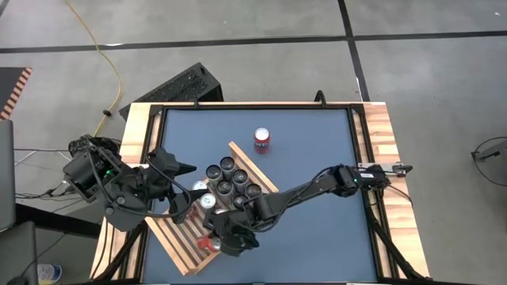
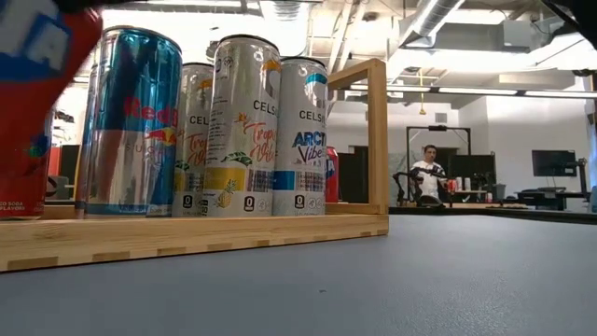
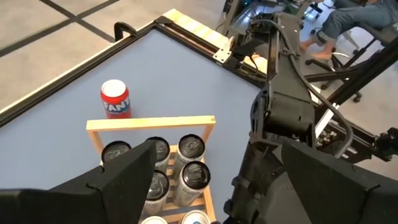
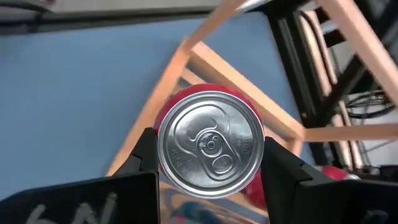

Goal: Place canned beverage on shelf
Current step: Put the right red soda can on the shelf aligned with the other red soda can

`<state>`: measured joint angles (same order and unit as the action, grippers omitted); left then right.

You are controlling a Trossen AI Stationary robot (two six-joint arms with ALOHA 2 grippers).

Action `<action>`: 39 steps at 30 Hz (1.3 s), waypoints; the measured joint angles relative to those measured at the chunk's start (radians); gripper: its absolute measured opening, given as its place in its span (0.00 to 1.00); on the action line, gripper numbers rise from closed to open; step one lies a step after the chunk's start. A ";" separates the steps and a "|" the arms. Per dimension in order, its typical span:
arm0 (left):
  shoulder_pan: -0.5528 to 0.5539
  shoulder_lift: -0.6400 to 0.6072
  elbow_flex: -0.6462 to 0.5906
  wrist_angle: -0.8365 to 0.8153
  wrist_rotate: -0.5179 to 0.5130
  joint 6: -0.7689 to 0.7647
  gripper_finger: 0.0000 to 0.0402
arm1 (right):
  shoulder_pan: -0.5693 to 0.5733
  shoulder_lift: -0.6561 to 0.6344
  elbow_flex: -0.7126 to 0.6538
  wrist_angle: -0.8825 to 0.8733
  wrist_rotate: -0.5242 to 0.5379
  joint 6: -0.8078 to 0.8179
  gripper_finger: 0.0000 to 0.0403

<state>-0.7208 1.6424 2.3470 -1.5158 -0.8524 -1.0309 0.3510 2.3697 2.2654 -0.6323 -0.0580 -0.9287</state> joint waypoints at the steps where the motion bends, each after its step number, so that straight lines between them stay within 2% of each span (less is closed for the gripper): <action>1: 0.000 0.000 0.000 -0.001 0.000 0.000 0.83 | 0.005 0.001 0.000 0.011 0.000 0.000 0.37; 10: 0.000 0.000 0.000 0.001 -0.001 -0.006 0.83 | 0.005 0.010 0.001 -0.056 0.012 -0.043 0.37; 15: 0.000 0.000 0.000 0.001 0.018 -0.004 0.83 | 0.039 -0.009 0.001 -0.102 0.148 -0.122 0.37; 17: 0.000 0.000 0.000 0.002 0.018 -0.002 0.83 | 0.060 -0.037 0.000 -0.132 0.165 -0.161 0.37; 21: 0.000 0.000 0.000 -0.009 0.018 -0.002 0.83 | 0.099 -0.091 0.006 -0.259 0.142 -0.170 0.37; 27: 0.000 0.000 0.000 -0.023 -0.017 -0.004 0.83 | 0.154 -0.078 -0.001 -0.425 0.098 -0.147 0.37; 30: 0.000 0.000 0.000 -0.023 -0.024 -0.016 0.83 | 0.164 -0.077 -0.009 -0.441 0.047 -0.123 0.37; 34: 0.001 0.007 0.000 -0.021 -0.018 -0.042 0.83 | 0.182 -0.074 -0.013 -0.431 0.040 -0.137 0.37; 39: 0.001 0.012 -0.031 -0.013 0.070 -0.047 0.83 | 0.185 -0.074 -0.013 -0.411 0.009 -0.171 0.37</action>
<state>-0.7200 1.6543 2.3160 -1.5286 -0.7820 -1.0782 0.5359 2.2959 2.2520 -1.0434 -0.0493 -1.0994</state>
